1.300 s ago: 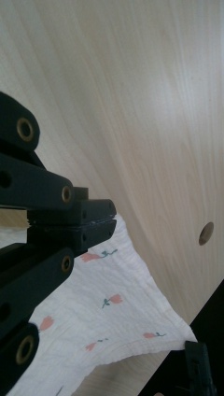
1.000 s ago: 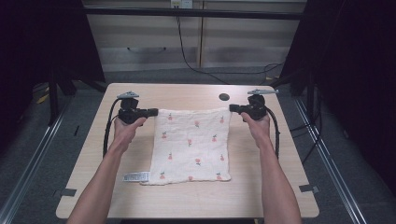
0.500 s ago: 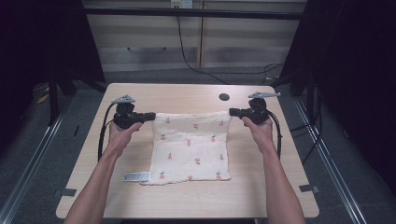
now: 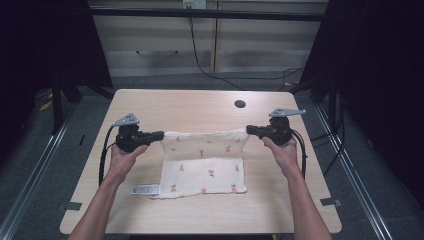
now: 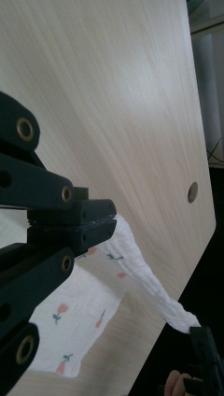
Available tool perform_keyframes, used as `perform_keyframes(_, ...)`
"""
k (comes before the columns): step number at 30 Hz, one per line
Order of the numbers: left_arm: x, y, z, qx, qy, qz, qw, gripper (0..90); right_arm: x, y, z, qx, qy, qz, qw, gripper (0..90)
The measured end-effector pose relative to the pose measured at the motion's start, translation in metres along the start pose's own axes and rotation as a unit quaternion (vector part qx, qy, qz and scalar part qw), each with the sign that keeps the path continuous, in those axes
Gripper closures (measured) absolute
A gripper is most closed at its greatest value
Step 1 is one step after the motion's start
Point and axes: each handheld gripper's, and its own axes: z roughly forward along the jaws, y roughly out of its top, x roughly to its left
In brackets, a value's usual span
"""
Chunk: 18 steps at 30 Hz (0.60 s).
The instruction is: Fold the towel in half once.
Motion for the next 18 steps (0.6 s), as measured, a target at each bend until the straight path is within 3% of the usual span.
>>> perform_keyframes(5,-0.011,-0.010,-0.012,-0.010,-0.007,0.004,0.9999,89.6,0.011,-0.008,-0.007,0.002,0.010,-0.006,0.9999,89.6)
perform_keyframes(11,-0.024,-0.011,-0.024,-0.015,-0.010,0.024,0.9995,89.6,0.025,-0.012,-0.013,0.006,0.017,-0.023,0.9996,89.5)
perform_keyframes(18,-0.029,-0.020,-0.028,-0.010,-0.011,0.022,0.9996,89.6,0.032,-0.021,-0.018,0.009,0.021,-0.025,0.9994,89.6)
